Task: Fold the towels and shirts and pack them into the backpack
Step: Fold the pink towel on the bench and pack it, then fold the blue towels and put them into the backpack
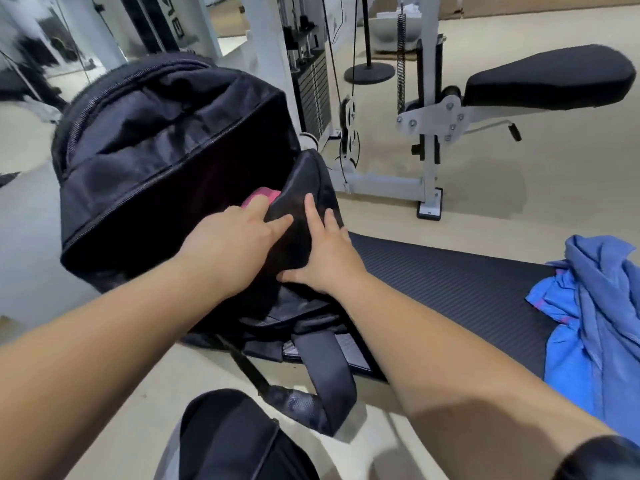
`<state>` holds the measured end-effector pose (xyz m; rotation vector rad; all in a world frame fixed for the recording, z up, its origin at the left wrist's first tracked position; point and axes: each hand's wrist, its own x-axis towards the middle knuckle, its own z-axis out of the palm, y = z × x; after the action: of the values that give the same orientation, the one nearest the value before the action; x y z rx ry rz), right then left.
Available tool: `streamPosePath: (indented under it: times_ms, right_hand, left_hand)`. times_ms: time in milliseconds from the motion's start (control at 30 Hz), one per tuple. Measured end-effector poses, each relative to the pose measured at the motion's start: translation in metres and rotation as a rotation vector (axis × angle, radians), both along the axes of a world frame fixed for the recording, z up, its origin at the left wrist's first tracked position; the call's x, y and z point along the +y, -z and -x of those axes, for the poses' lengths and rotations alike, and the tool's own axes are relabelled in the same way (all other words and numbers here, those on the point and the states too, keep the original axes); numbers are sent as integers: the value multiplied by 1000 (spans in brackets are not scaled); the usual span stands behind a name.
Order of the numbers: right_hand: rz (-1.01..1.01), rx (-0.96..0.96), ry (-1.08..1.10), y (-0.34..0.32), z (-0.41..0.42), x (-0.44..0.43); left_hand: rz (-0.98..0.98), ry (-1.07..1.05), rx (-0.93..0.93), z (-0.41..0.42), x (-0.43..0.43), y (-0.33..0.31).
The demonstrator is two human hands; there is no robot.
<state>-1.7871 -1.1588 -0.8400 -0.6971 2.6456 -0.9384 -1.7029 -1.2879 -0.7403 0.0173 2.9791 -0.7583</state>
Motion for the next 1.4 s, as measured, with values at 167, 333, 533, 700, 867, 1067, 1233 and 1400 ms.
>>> streamPosePath:
  times_ms: [167, 333, 533, 700, 867, 1067, 1233, 1400]
  right_hand:
    - [-76, -12, -80, 1, 10, -14]
    - [-22, -9, -81, -2, 15, 33]
    - [-146, 112, 195, -1, 5, 160]
    - [-339, 214, 495, 21, -34, 294]
    - [-416, 319, 711, 47, -74, 376]
    - [-183, 277, 796, 54, -83, 402]
    - [-152, 234, 866, 50, -87, 423]
    - [-100, 218, 849, 40, -88, 428]
  left_hand:
    - [-65, -81, -13, 5, -23, -1]
    - [-51, 29, 95, 14, 21, -1]
    - [-266, 218, 91, 30, 120, 24]
    - [-519, 299, -97, 20, 223, 63]
    - [-668, 344, -233, 16, 311, 97]
    - [-741, 418, -350, 29, 367, 126]
    - [-680, 380, -241, 18, 371, 153]
    - [-920, 372, -122, 10, 366, 162]
